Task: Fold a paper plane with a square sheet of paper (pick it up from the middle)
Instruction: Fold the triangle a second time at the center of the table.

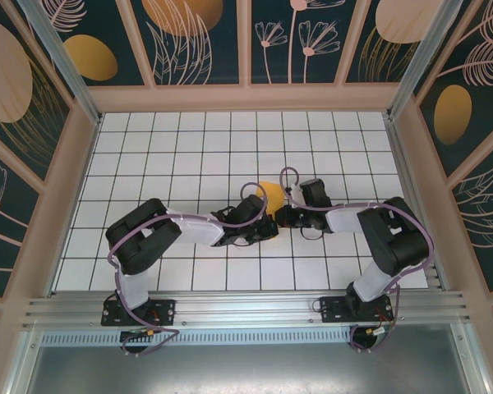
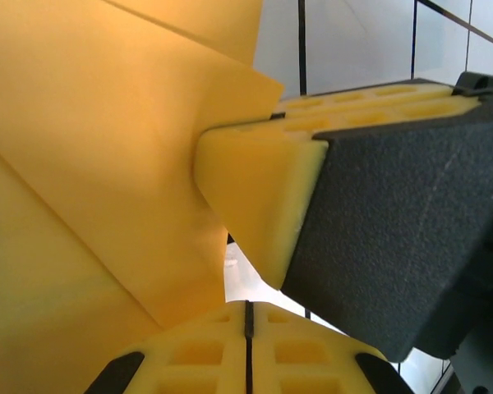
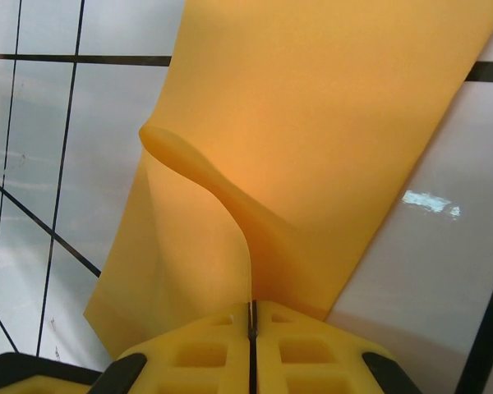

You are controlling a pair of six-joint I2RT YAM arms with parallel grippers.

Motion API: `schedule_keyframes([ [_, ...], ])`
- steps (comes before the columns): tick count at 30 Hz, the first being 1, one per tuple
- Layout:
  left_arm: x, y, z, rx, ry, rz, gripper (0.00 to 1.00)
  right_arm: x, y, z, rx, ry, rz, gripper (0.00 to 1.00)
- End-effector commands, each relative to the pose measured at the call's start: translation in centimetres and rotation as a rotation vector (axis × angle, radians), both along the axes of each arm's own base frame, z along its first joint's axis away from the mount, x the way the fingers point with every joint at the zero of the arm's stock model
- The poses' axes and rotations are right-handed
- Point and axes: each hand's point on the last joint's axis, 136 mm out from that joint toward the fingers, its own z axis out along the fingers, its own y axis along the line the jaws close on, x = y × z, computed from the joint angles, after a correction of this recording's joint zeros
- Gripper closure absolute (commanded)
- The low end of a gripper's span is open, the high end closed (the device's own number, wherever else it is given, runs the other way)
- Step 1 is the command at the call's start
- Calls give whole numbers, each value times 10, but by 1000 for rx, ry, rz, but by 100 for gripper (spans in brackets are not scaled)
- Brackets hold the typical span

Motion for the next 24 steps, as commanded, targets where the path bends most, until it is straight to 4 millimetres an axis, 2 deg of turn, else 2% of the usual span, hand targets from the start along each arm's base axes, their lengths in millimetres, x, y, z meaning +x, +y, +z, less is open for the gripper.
schedule_keyframes([
  [1,-5,6,-14,33,28,13,90,0,3,-4,-18,9,9,90],
  [9,-13,8,-40,55,69,-3,91,0,5,-6,-19,17,14,90],
  [14,-15,10,-41,59,69,-6,90,-1,6,-6,-22,16,18,89],
  [18,-9,9,-22,46,27,-3,89,1,6,-5,-31,11,18,89],
  [24,2,10,29,-23,-96,23,88,5,4,-4,-50,1,15,87],
])
